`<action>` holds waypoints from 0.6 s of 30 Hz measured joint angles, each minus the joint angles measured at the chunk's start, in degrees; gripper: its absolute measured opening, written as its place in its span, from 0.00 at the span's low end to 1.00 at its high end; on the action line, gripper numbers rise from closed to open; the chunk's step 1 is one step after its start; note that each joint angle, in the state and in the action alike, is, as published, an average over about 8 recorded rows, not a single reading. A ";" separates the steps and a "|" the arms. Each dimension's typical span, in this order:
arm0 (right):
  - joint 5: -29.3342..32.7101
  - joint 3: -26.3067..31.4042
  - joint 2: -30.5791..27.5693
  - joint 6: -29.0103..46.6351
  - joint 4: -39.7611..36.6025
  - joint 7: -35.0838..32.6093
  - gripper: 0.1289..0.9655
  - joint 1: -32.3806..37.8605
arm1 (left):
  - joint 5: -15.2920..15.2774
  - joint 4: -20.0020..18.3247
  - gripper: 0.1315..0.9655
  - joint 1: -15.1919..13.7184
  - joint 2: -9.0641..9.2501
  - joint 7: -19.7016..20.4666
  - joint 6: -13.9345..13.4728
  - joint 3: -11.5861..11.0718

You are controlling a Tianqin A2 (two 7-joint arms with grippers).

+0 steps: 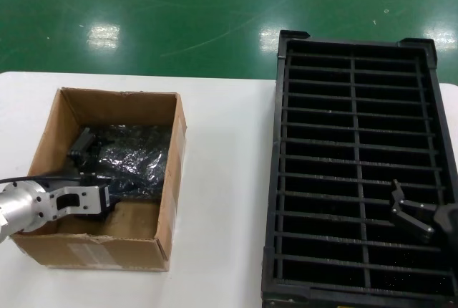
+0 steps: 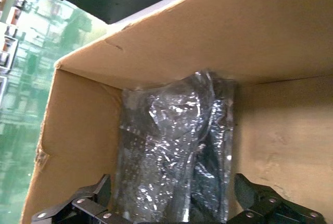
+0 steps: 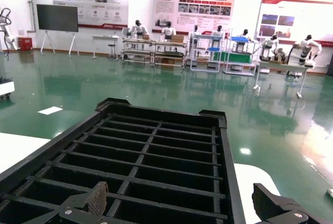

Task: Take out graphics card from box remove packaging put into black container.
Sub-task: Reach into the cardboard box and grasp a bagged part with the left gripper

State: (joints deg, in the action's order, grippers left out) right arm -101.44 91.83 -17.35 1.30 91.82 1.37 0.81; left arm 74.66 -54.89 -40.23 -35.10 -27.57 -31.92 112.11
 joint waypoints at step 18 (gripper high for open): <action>0.00 0.00 0.00 0.00 0.00 0.00 1.00 0.00 | 3.26 3.40 0.54 -0.64 0.85 -7.10 2.26 -0.18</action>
State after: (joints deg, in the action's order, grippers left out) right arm -101.44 91.83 -17.35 1.30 91.82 1.37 0.81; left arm 77.93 -51.49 -40.87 -34.26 -34.67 -29.66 111.93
